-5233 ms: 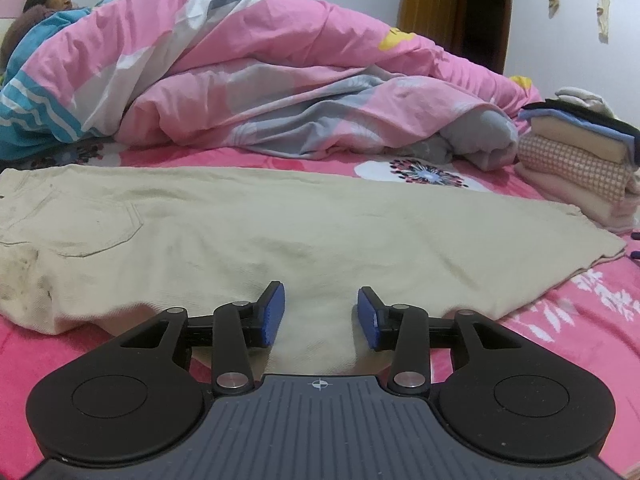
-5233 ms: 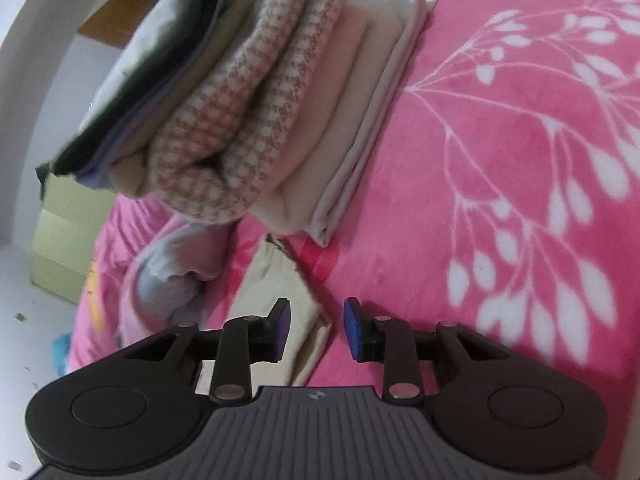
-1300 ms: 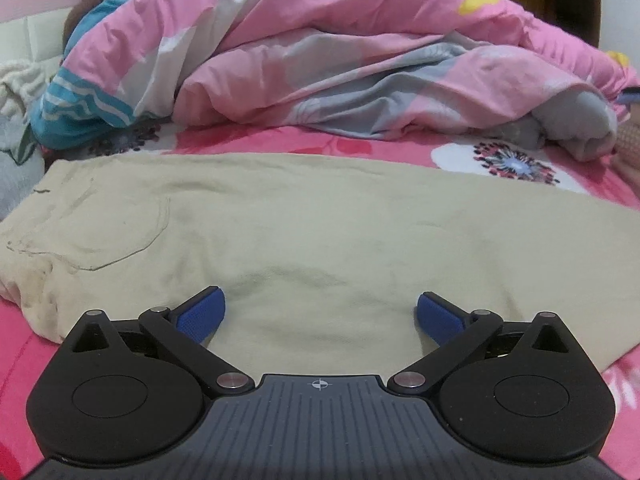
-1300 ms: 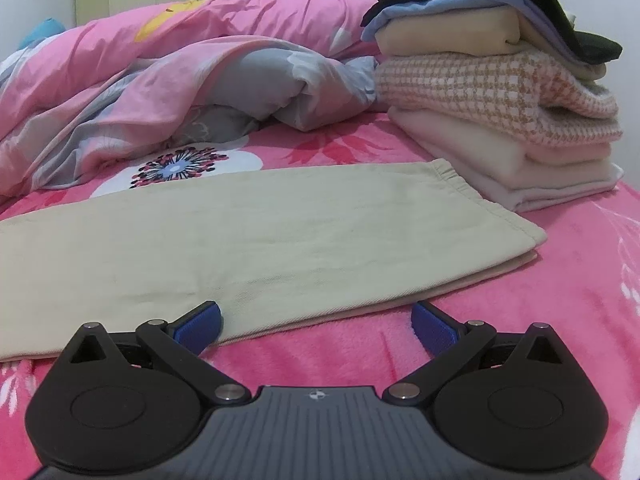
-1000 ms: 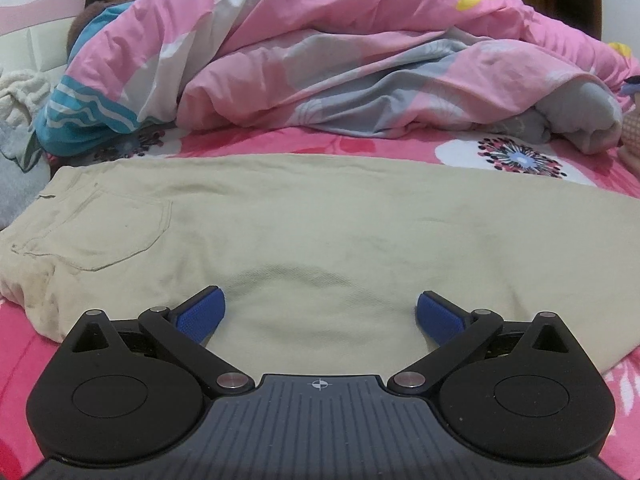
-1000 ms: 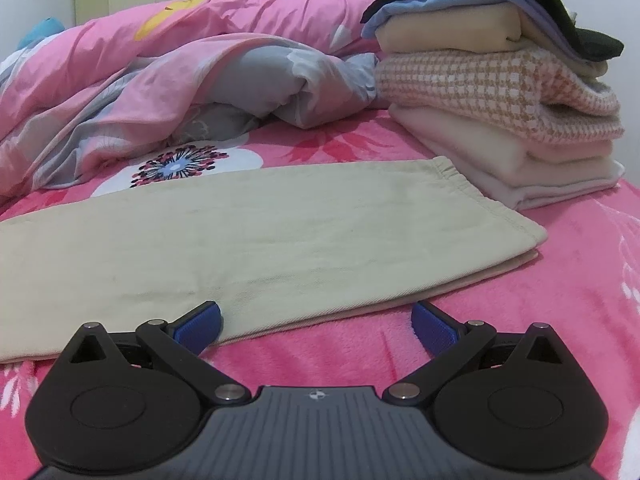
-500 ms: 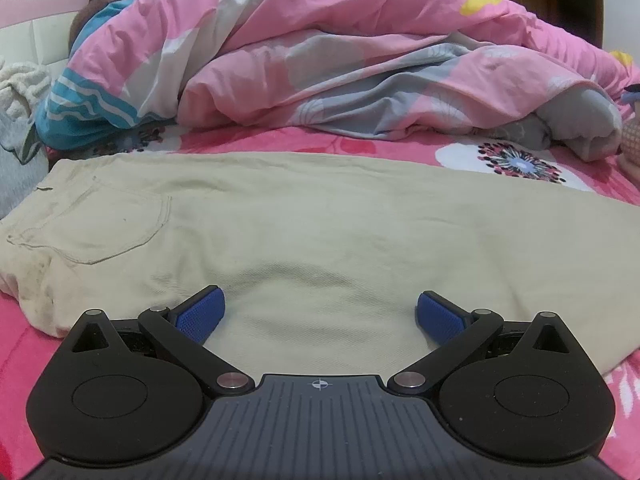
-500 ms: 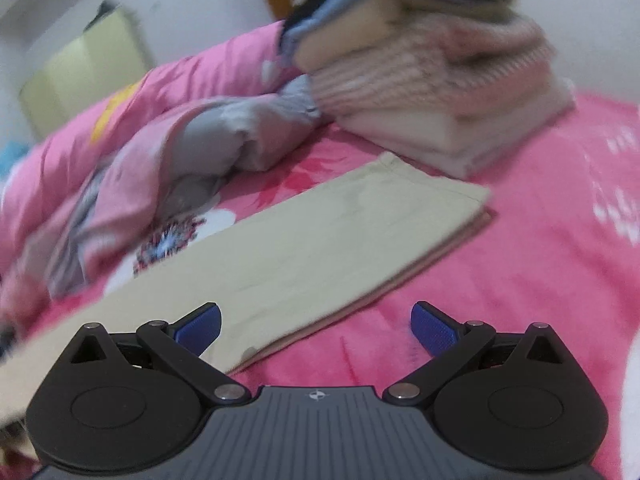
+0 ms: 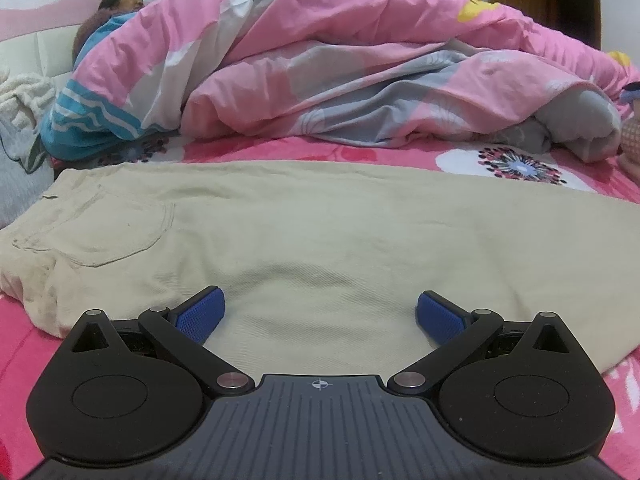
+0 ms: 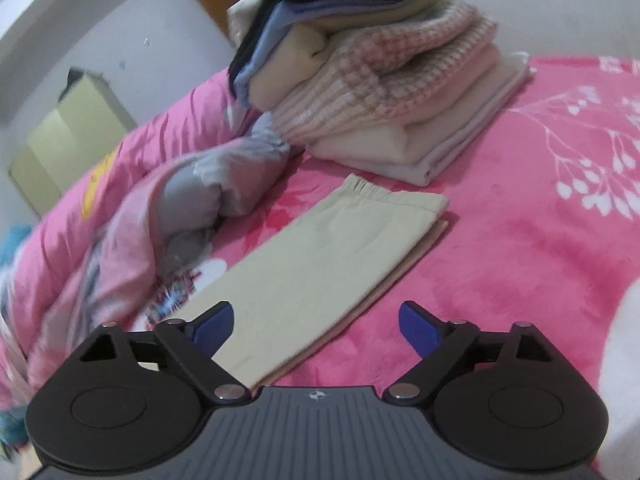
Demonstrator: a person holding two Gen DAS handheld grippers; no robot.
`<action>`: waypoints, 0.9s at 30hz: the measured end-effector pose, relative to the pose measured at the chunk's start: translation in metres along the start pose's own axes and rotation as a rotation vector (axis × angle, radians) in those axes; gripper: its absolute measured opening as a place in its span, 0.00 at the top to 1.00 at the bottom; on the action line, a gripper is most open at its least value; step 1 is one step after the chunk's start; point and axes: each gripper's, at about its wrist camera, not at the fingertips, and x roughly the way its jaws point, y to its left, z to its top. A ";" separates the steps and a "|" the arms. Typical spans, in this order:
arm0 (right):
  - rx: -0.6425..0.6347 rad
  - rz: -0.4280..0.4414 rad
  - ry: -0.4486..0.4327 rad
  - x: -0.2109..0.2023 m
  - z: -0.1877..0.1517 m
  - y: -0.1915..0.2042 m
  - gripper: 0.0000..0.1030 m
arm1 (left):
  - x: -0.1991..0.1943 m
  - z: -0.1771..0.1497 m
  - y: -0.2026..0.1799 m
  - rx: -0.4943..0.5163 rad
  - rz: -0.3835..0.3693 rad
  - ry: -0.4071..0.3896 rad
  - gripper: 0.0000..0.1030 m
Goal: Fold clothes
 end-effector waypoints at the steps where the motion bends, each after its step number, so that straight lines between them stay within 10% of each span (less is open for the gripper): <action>1: 0.034 0.014 0.013 0.002 0.003 -0.005 0.17 | 0.000 0.000 0.000 0.000 0.000 0.000 0.00; 19: 0.212 -0.002 0.113 0.050 0.025 -0.030 0.53 | 0.001 -0.002 -0.004 0.013 0.014 -0.005 0.00; 27: 0.299 0.040 0.150 0.082 0.043 -0.051 0.93 | -0.002 0.000 0.001 -0.005 -0.008 -0.010 0.00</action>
